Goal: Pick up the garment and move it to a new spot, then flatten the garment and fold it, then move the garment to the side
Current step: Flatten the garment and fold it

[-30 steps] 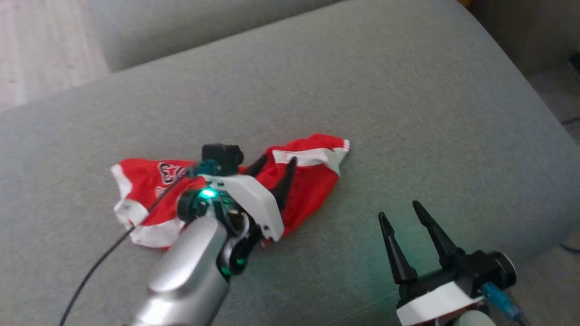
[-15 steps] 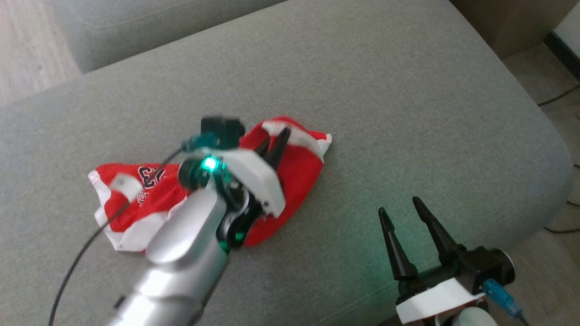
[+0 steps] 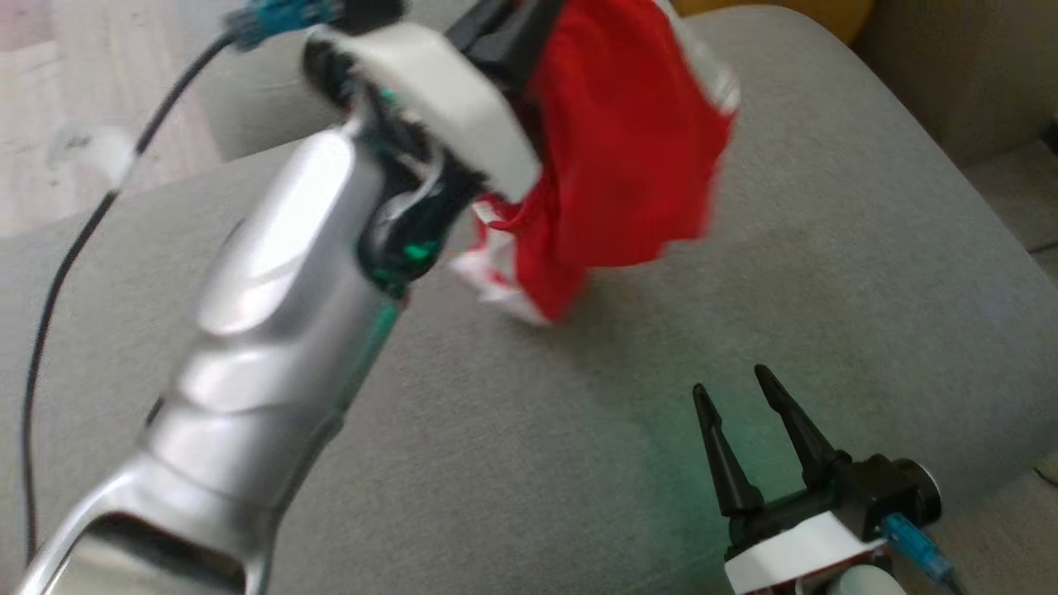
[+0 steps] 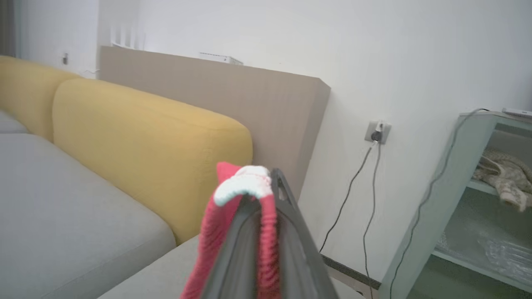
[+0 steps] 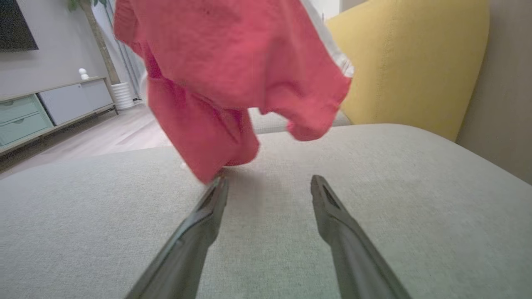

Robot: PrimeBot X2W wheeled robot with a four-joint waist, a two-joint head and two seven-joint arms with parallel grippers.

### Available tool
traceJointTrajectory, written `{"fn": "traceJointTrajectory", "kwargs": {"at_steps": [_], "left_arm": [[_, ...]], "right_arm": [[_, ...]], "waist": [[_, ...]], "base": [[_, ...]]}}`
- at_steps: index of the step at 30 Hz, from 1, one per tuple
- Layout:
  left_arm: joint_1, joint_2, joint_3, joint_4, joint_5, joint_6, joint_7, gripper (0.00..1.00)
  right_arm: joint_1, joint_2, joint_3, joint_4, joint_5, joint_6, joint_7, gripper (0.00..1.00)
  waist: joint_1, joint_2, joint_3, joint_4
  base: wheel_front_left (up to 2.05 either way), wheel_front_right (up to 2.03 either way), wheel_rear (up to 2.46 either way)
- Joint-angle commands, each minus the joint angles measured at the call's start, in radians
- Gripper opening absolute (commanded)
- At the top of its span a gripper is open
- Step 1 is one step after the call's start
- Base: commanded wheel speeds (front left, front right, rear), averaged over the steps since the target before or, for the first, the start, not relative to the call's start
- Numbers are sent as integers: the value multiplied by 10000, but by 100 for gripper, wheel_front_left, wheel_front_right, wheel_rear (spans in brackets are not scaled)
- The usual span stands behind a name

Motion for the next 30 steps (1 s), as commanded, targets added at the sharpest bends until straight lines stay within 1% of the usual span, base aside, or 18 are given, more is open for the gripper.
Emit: {"fn": "traceJointTrajectory", "kwargs": {"at_steps": [1,4,8,13,14,16,19,24,26,30], "left_arm": [[79,530,483,-326,-191,-38,48,0],[1314,820,554,-664,-692,-26,123,0],[3640,1188,462,-1017,-1333,3,48,0],[6126,1577,226,-1174,-1496,64,-545,0],[6717,1655,176,-1174,-1486,70,-812,0],[7092,1704,99,-1161,-1426,65,-1020,0],[7457,1684,86,-1135,-1503,58,-1238,0],[7568,1663,60,-989,-1391,56,-1535,0],[7534,1646,68,-910,-1380,50,-1618,0],[7439,1674,94,-775,-1364,35,-1745,0]], "right_arm": [[-76,-47,191,-323,-66,-7,-40,100],[-38,-47,145,-378,-75,-7,-40,100],[21,-47,-26,-456,42,-7,-40,100],[-102,-47,-331,-548,487,-7,-40,100],[-222,-47,-427,-498,634,-7,-40,100],[-389,-48,-552,-342,687,-7,-40,100],[-776,-185,-685,224,693,-7,-40,100],[-1666,-496,-1281,2106,717,-7,-11,100],[-1998,-589,-1409,2865,826,-7,203,100],[-2448,-659,-1341,3787,1345,-7,423,100]], "waist": [[2,0,-115,276],[2,0,-56,644],[2,0,144,1226],[2,0,366,2025],[2,0,407,2377],[2,0,423,2722],[2,0,409,3092],[2,0,377,3615],[2,0,359,3801],[2,0,336,4044]], "base": [[0,0,0],[0,0,0],[0,0,0],[0,0,0],[0,0,0],[0,0,0],[0,0,0],[0,0,0],[0,0,0],[0,0,0]]}}
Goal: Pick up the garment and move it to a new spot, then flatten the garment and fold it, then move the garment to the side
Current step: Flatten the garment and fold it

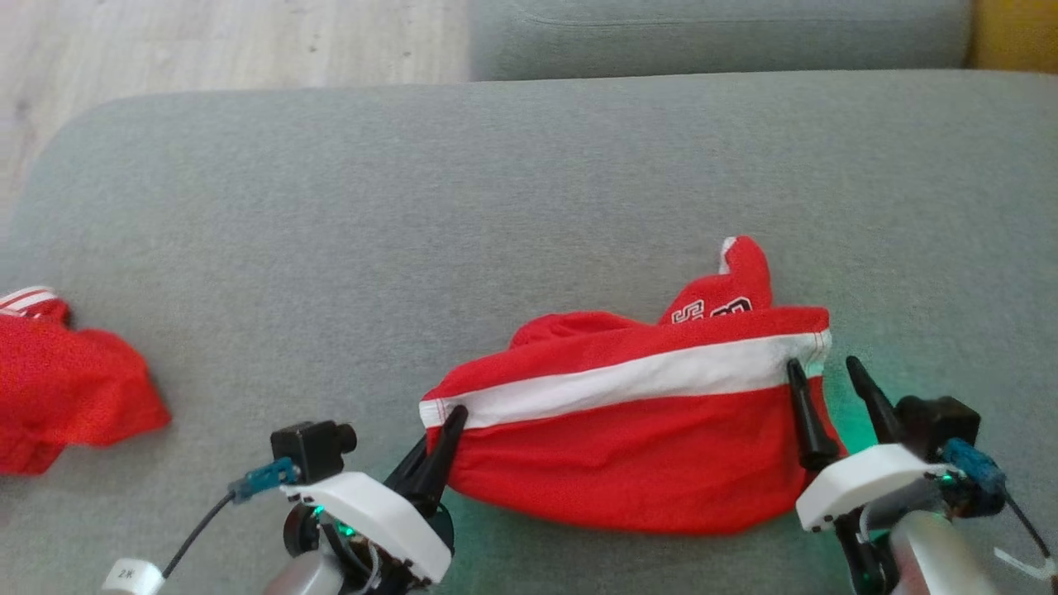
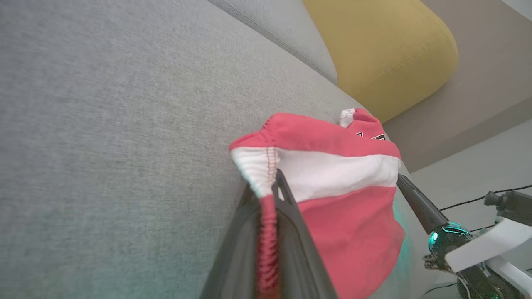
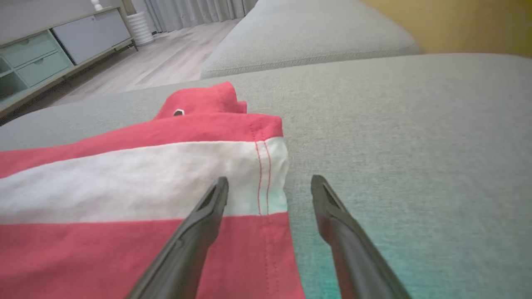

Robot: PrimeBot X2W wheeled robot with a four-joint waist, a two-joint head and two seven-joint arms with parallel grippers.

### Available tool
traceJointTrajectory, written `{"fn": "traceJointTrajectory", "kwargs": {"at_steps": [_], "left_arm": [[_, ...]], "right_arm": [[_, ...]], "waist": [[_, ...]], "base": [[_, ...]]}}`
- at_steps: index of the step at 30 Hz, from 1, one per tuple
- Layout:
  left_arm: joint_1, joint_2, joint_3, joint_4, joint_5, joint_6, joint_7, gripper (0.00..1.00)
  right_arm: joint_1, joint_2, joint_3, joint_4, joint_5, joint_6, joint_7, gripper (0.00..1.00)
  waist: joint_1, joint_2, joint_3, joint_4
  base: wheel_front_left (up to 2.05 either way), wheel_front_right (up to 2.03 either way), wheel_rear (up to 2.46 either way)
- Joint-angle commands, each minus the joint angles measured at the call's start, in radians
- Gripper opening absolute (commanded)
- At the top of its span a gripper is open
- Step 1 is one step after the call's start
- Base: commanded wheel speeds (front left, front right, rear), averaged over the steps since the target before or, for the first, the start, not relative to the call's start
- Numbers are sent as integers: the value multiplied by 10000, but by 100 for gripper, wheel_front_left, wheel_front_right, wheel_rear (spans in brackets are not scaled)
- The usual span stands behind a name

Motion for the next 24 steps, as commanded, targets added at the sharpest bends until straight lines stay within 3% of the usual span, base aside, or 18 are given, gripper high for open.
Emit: {"fn": "traceJointTrajectory", "kwargs": {"at_steps": [1,10,11,12,13,18,21,22,24], "left_arm": [[-394,148,344,-215,85,15,-160,0],[-453,309,386,-10,68,-2,-254,0],[-460,329,393,11,65,-2,-256,0],[-473,352,401,33,70,-2,-262,0],[-491,372,416,57,78,3,-277,0],[-613,431,468,180,112,22,-331,0],[-665,451,470,245,138,24,-362,0],[-676,452,469,259,136,24,-367,0],[-690,453,472,281,123,22,-379,0]], "right_arm": [[-413,-93,267,-97,259,-7,-73,100],[-888,-358,1493,497,1791,-7,-188,100],[-935,-433,1696,539,2029,-7,-186,93],[-989,-518,1867,595,2247,-7,-186,76],[-1052,-597,2019,659,2454,-7,-190,73],[-1438,-915,2582,1197,3257,-7,-124,73],[-1692,-1056,2924,1570,3480,-7,-92,36],[-1761,-1077,3059,1663,3577,-7,-68,6],[-1854,-1098,3359,1814,3800,-7,55,0]], "waist": [[0,0,-23,117],[0,0,-63,232],[0,0,-62,230],[0,0,-56,225],[0,0,-44,218],[0,0,45,193],[0,0,88,194],[0,0,99,195],[0,0,107,184]], "base": [[0,0,0],[0,0,0],[0,0,0],[0,0,0],[0,0,0],[0,0,0],[0,0,0],[0,0,0],[0,0,0]]}}
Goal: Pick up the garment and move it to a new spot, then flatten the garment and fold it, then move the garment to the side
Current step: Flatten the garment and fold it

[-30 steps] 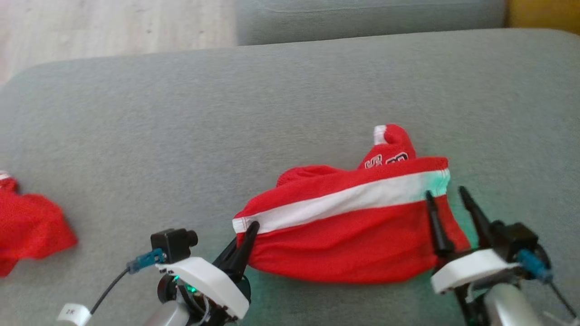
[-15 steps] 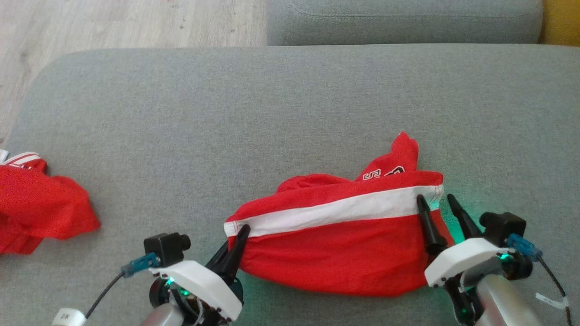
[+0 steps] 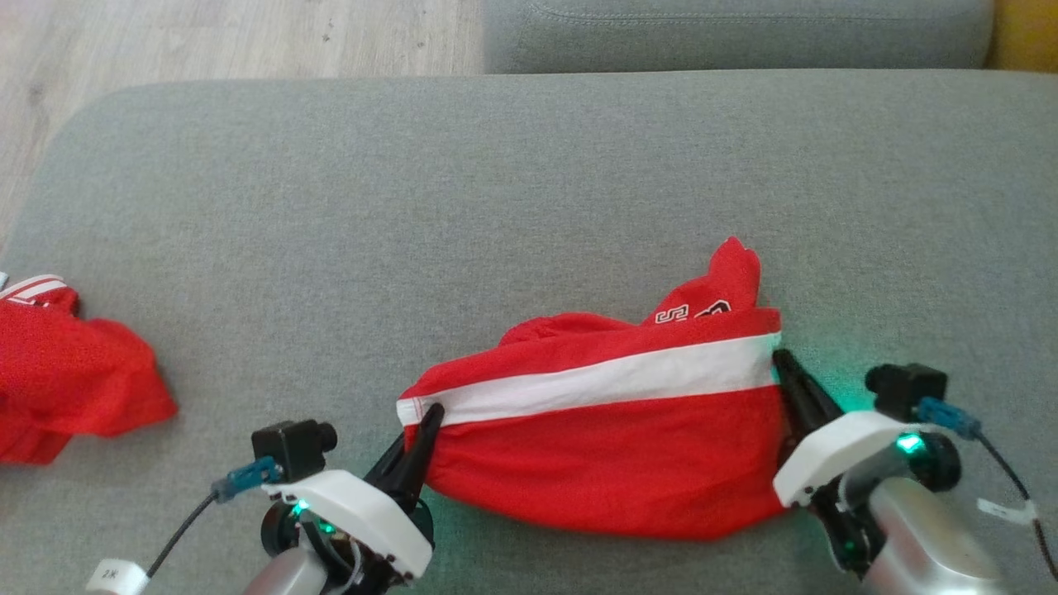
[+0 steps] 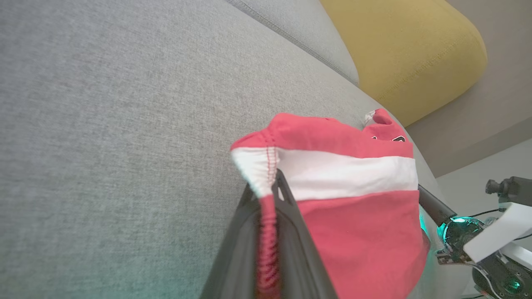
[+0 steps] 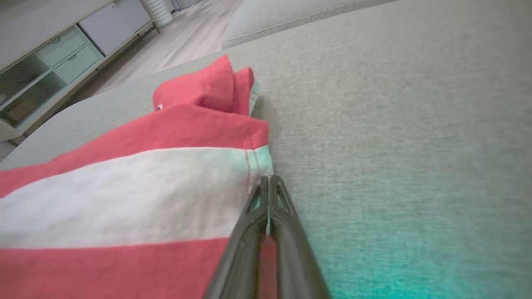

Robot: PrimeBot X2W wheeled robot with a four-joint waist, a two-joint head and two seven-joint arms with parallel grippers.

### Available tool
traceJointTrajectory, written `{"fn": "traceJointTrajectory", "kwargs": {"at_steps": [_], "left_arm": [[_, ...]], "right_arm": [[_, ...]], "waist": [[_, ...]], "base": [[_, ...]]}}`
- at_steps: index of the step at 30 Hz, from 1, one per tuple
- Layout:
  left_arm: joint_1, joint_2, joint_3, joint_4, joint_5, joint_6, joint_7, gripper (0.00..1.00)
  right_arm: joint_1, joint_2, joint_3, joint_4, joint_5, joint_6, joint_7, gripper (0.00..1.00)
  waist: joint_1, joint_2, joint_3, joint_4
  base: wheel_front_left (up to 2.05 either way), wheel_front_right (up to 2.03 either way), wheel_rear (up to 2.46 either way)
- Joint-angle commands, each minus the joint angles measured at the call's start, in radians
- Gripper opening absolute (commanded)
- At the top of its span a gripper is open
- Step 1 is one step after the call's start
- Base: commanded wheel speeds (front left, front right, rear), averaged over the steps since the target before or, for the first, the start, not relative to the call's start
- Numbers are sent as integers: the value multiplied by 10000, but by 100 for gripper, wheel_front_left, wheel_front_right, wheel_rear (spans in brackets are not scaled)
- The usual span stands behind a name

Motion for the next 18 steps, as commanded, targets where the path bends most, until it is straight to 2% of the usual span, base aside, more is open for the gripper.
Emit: {"fn": "traceJointTrajectory", "kwargs": {"at_steps": [1,5,6,7,18], "left_arm": [[-504,244,433,-236,49,24,-120,0],[-546,238,436,-177,27,19,-161,0],[-554,230,432,-163,17,17,-170,0],[-560,223,424,-148,9,15,-180,0],[-546,113,254,39,-49,-19,-390,0]], "right_arm": [[-286,-100,445,-129,233,-7,84,0],[-400,-253,964,11,767,-7,367,0],[-423,-291,1027,59,888,-7,388,16],[-442,-325,1095,101,991,-7,404,100],[-540,-647,2252,276,1515,-7,642,100]], "waist": [[-1,0,5,-17],[-1,0,-6,-45],[-1,0,-19,-49],[-1,0,-36,-52],[-1,0,-222,31]], "base": [[0,0,0],[0,0,0],[0,0,0],[0,0,0],[0,0,0]]}}
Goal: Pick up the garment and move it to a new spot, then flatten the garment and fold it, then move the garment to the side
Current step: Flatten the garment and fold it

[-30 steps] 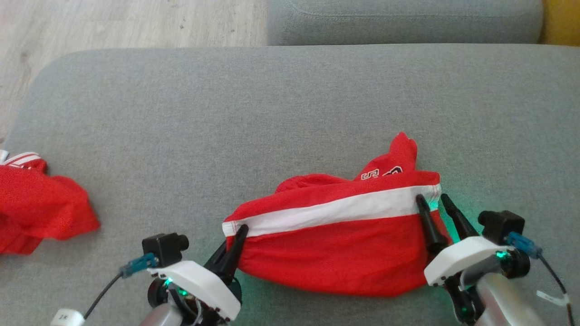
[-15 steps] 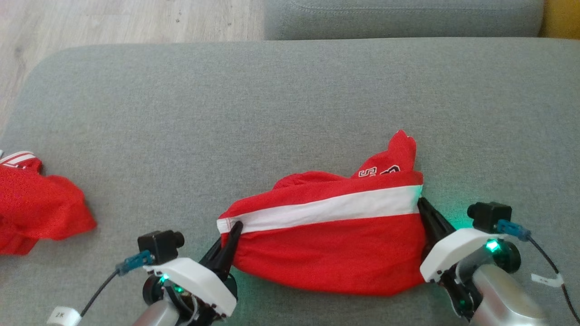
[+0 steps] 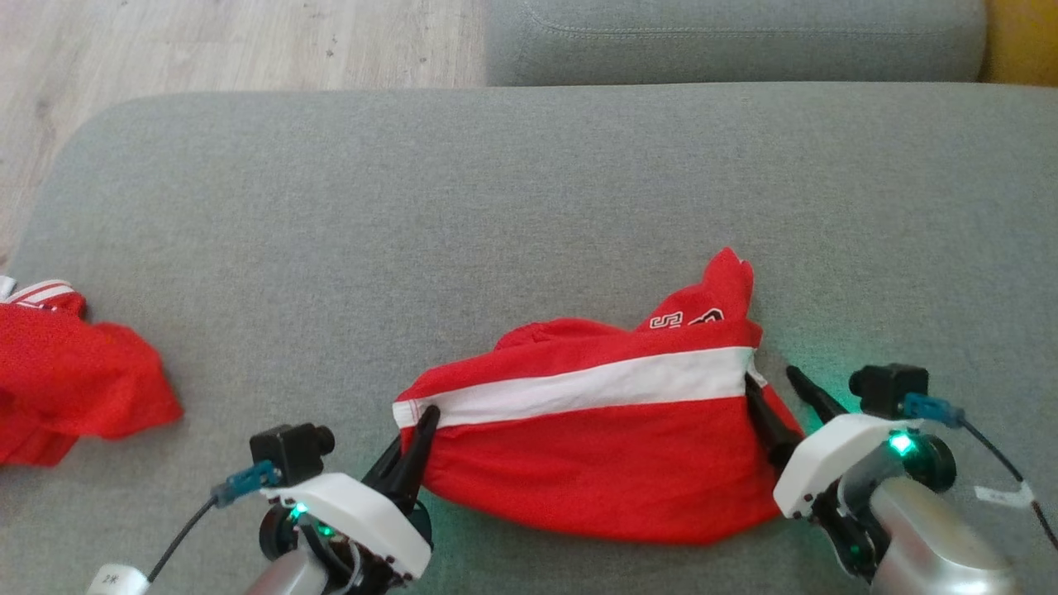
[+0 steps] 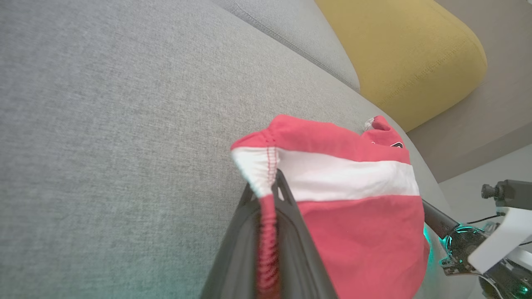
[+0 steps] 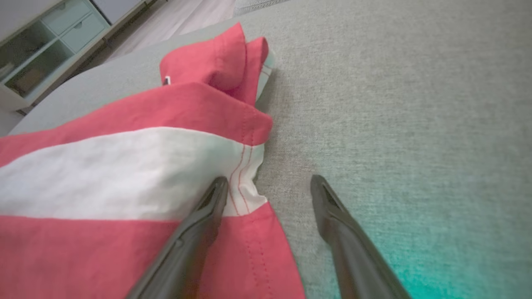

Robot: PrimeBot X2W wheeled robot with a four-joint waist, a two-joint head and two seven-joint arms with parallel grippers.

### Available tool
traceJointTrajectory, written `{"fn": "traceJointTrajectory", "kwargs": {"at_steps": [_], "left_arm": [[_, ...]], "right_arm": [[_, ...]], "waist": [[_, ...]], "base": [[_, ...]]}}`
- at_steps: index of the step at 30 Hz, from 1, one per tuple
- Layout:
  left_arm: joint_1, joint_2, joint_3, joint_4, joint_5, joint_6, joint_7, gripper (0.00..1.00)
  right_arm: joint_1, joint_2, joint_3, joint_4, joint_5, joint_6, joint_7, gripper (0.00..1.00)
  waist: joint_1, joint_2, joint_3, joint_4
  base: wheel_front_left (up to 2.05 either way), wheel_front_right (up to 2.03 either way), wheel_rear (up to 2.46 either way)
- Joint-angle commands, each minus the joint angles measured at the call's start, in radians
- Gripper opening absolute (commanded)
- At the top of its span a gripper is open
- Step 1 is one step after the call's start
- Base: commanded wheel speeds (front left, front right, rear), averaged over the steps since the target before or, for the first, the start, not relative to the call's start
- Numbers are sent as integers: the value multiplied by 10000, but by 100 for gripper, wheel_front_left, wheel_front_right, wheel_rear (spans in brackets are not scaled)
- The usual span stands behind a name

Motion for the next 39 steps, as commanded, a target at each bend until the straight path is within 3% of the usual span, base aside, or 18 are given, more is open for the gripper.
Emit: {"fn": "traceJointTrajectory", "kwargs": {"at_steps": [1,2,3,4,8,15,20,24,29,33,39], "left_arm": [[-514,134,274,-227,-34,-20,-146,0],[-530,131,254,-215,-32,-23,-156,0],[-549,127,239,-205,-30,-25,-169,0],[-568,124,233,-198,-31,-28,-195,0],[-620,126,245,-178,-17,-34,-334,0],[-1360,271,320,-596,145,-58,-822,0],[-3141,711,514,-1173,337,-68,-626,0],[-5553,998,255,-1669,531,-71,-364,0],[-8871,1204,-7,-1105,908,-73,-848,0],[-11278,1052,-265,2,1297,-73,-2351,0],[-11118,1051,-571,587,1016,-74,-2934,0]], "right_arm": [[-138,-102,463,-71,44,-7,226,67],[-134,-131,607,-48,78,-7,351,44],[-133,-167,761,-39,98,-7,476,5],[-131,-207,897,-27,123,-7,591,0],[-189,-366,1118,-48,125,-7,579,0],[-874,-992,68,-474,-17,-7,-689,0],[-2200,-1639,-1217,-1566,-672,-7,-943,0],[-4060,-2010,-2063,-2375,-1731,-7,-827,0],[-6636,-1788,-3105,-2996,-2961,-7,-618,0],[-8187,-1416,-3952,-3337,-3911,-7,-830,0],[-7655,-1069,-4362,-3807,-4233,-7,-958,0]], "waist": [[0,0,-5,31],[0,0,-2,50],[0,0,0,69],[0,0,-1,84],[0,0,-23,106],[0,0,-85,-148],[0,0,332,-717],[0,0,1180,-1120],[0,0,2343,-1574],[0,0,2972,-1817],[0,0,3021,-1890]], "base": [[0,0,0],[0,0,0],[0,0,0],[0,0,0],[0,0,0],[0,0,0],[0,0,0],[0,0,0],[0,0,0],[0,0,0],[0,0,0]]}}
